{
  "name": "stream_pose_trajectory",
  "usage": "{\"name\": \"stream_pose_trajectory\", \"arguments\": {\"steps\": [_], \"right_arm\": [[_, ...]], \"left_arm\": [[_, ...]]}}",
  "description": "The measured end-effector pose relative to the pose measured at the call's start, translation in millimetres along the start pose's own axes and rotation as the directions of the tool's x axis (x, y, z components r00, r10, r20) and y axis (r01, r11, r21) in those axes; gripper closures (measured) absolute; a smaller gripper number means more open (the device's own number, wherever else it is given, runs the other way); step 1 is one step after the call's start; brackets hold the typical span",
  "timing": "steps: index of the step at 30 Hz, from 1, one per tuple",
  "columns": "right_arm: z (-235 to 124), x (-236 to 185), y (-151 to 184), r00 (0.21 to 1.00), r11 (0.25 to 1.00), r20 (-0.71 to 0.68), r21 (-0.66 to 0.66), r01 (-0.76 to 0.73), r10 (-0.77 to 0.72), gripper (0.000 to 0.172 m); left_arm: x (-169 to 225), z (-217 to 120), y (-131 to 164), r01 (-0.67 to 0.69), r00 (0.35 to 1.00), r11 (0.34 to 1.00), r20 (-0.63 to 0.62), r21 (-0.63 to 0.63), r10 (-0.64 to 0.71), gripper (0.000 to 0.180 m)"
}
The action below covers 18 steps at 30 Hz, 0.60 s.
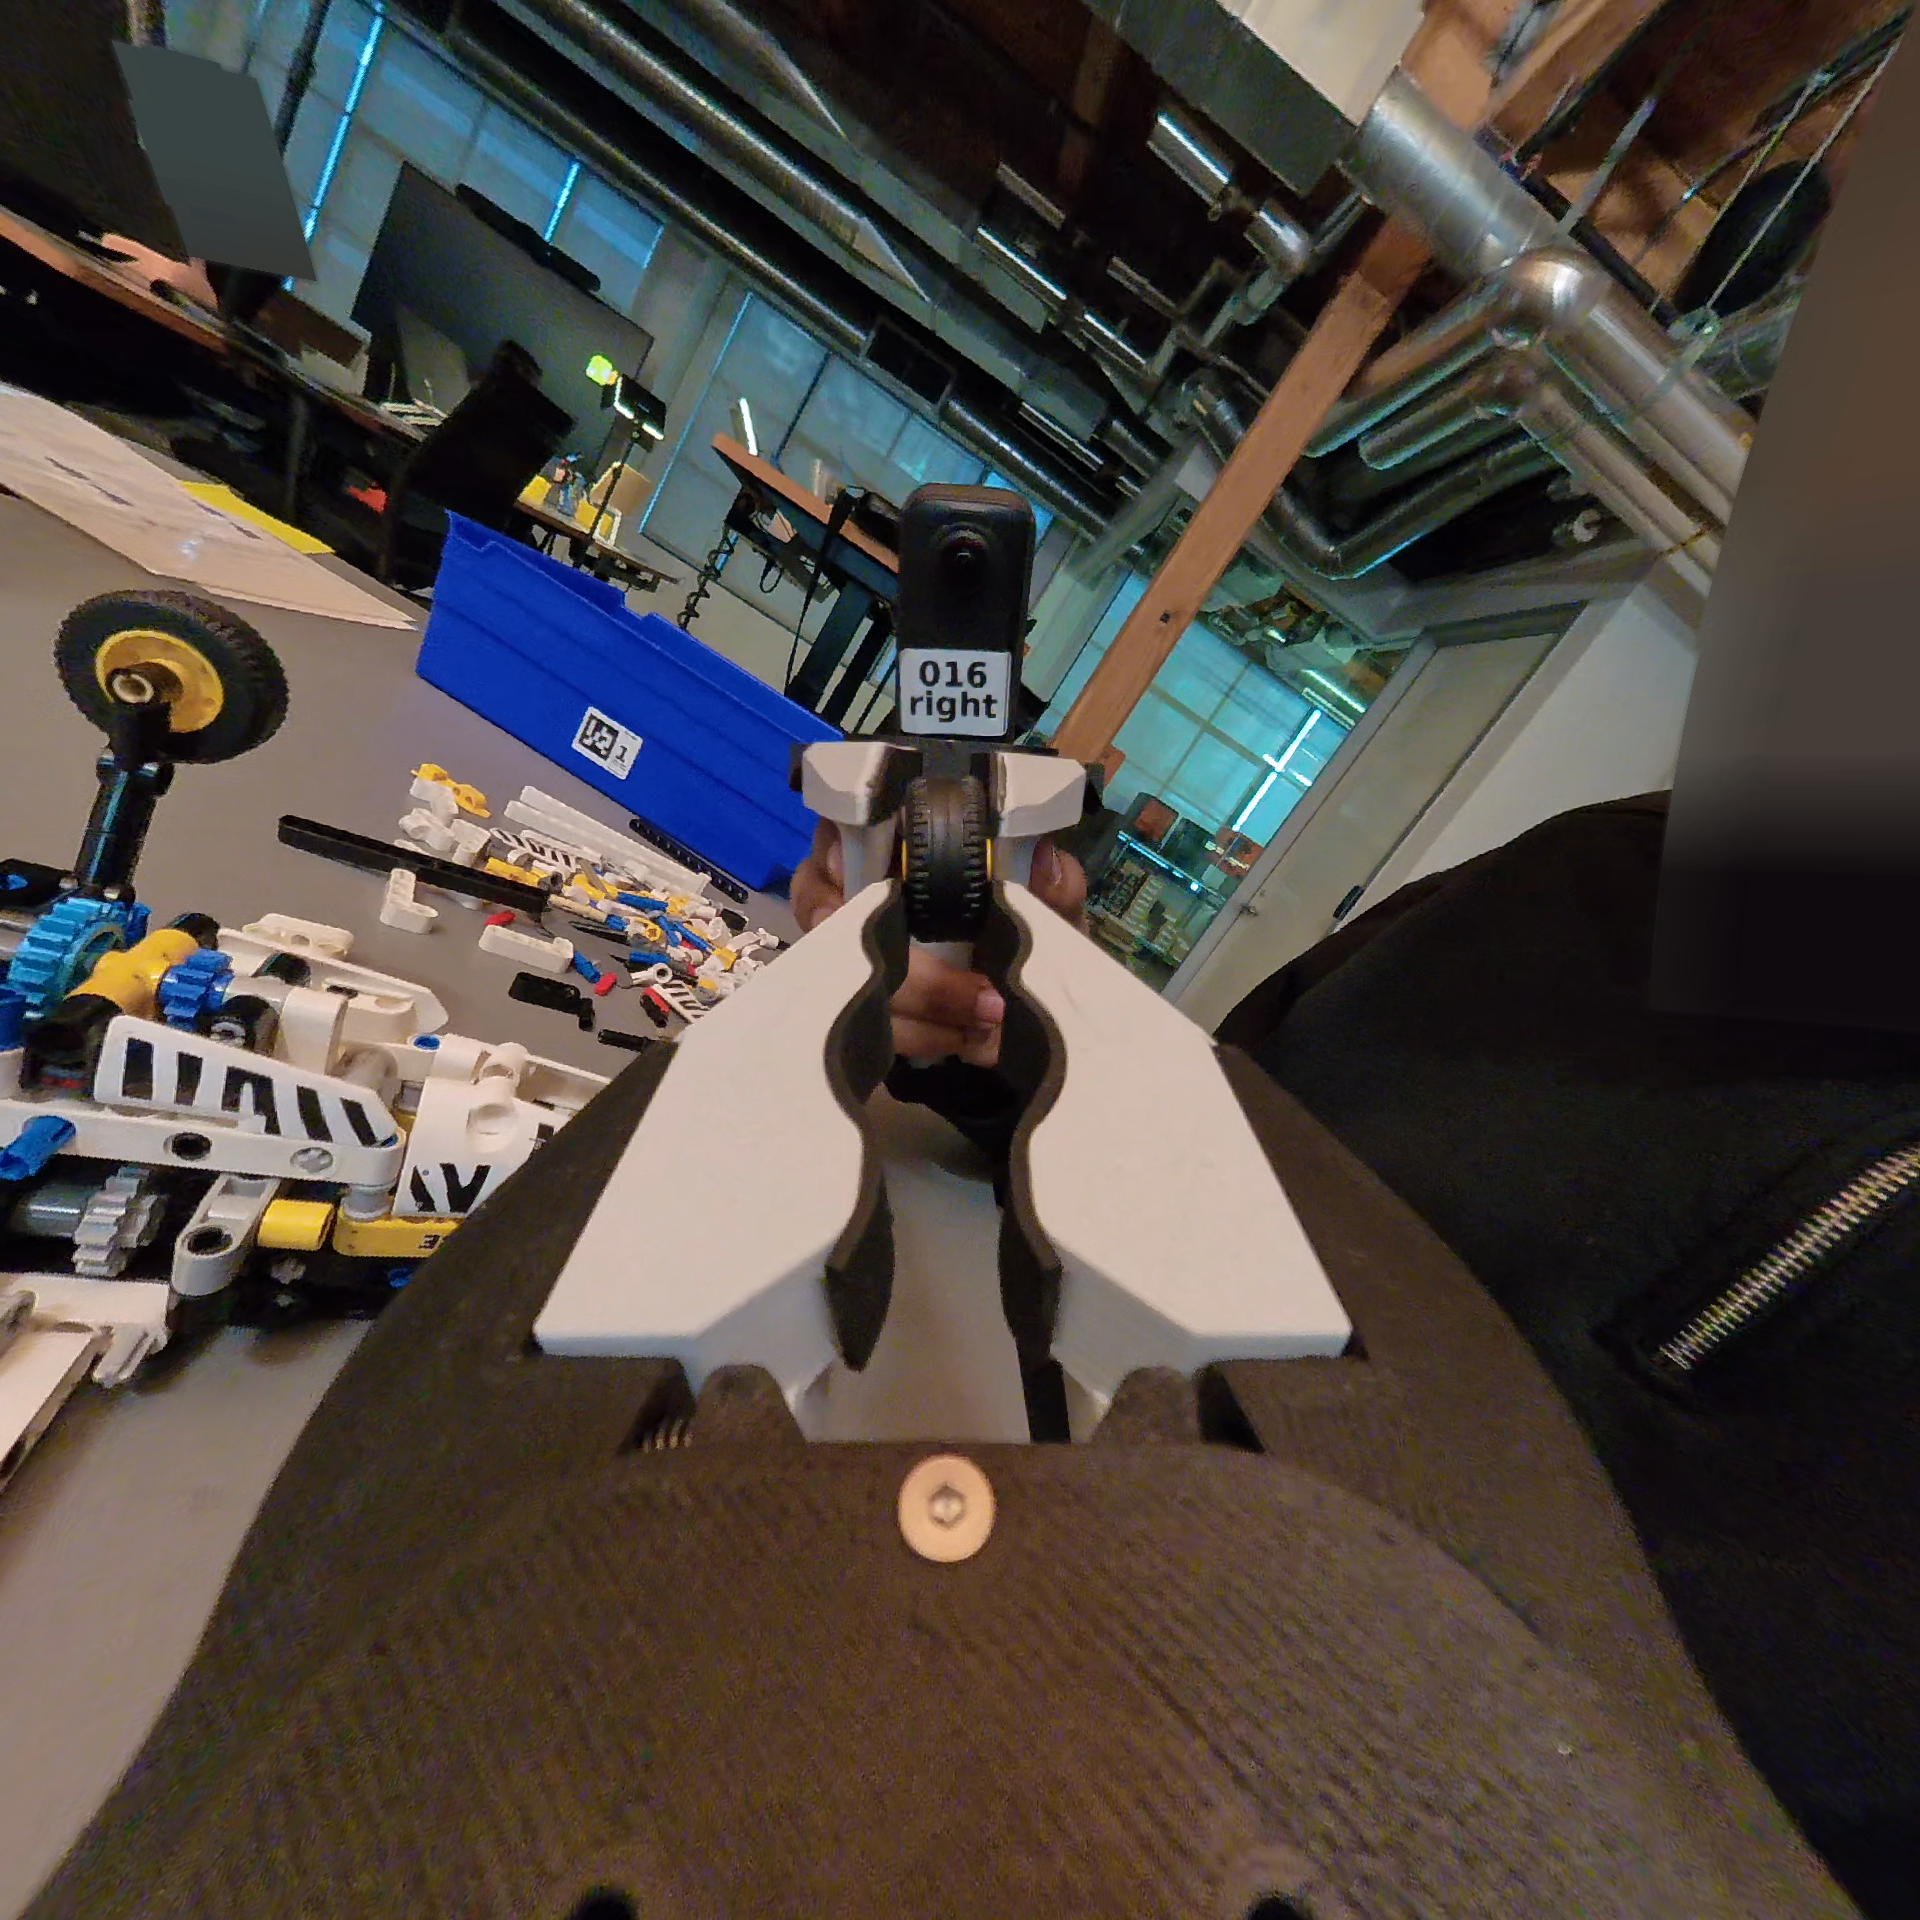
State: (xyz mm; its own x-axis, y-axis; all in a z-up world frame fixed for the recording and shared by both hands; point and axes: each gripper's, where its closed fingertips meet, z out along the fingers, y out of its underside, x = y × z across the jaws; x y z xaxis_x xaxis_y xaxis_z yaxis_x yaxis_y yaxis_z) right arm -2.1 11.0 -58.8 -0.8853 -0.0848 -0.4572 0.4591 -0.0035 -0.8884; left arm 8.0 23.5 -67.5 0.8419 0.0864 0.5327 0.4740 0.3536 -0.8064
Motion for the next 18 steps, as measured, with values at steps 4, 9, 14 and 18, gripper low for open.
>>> {"name": "stream_pose_trajectory", "arguments": {"steps": [4,9,14,18], "right_arm": [[-4.1,0.9,10.8,1.0,0.996,-0.009,-0.08,0.029,-0.029,0.155],[-7.2,8.5,15.9,0.987,0.983,-0.092,-0.144,0.117,-0.131,0.158],[-10.9,20.9,9.5,0.932,0.962,-0.257,-0.164,0.219,-0.256,0.158],[-11.9,21.8,7.2,0.911,0.958,-0.302,-0.147,0.246,-0.28,0.158]], "left_arm": [[-3.2,-1.1,2.3,0.0,1.0,1.0,0.016,-0.015,0.001,0.172],[-10.6,0.7,8.2,-0.017,0.997,0.999,0.071,-0.052,0.021,0.171],[-23.1,3.9,5.5,-0.062,0.978,0.998,0.199,-0.025,0.066,0.17],[-24.7,5.2,2.8,-0.041,0.976,0.999,0.217,0.025,0.035,0.17]]}}
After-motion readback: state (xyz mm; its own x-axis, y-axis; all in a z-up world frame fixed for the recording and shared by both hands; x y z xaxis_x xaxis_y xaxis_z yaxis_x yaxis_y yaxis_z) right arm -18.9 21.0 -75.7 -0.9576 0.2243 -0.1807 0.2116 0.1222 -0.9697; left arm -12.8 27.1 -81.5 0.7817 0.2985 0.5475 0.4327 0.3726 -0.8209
